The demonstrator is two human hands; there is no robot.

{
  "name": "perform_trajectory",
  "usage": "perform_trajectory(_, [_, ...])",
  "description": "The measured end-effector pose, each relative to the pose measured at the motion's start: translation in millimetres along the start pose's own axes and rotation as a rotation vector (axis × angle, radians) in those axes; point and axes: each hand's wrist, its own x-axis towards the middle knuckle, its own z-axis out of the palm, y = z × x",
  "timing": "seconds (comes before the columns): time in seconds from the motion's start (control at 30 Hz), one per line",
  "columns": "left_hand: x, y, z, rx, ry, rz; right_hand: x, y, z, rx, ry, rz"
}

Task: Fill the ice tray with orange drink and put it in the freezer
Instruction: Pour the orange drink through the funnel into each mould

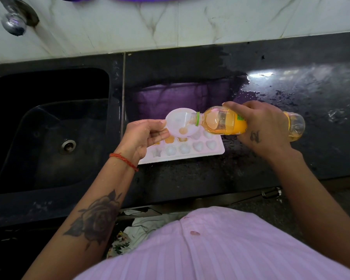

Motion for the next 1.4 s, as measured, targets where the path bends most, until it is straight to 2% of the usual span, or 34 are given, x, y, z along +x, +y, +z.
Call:
perform_trajectory(0.5, [-4,8,12,-0.028,-0.026,0.032,-5,6,-7,0.176,-0.009,0.078])
perform_trajectory(0.77, [-3,4,30,-0.009,-0.060,0.031,-8,23,-6,0.133,-0.011,0.077])
perform_trajectory(0.97, [-1,0,35,0.021,-0.038,0.019,-10,30,-3,0.010,0.000,0.055])
perform_trajectory(1.4, [-4,-1,37,0.032,-0.007,0.018,-9,32,-3,0.004,-0.017,0.030])
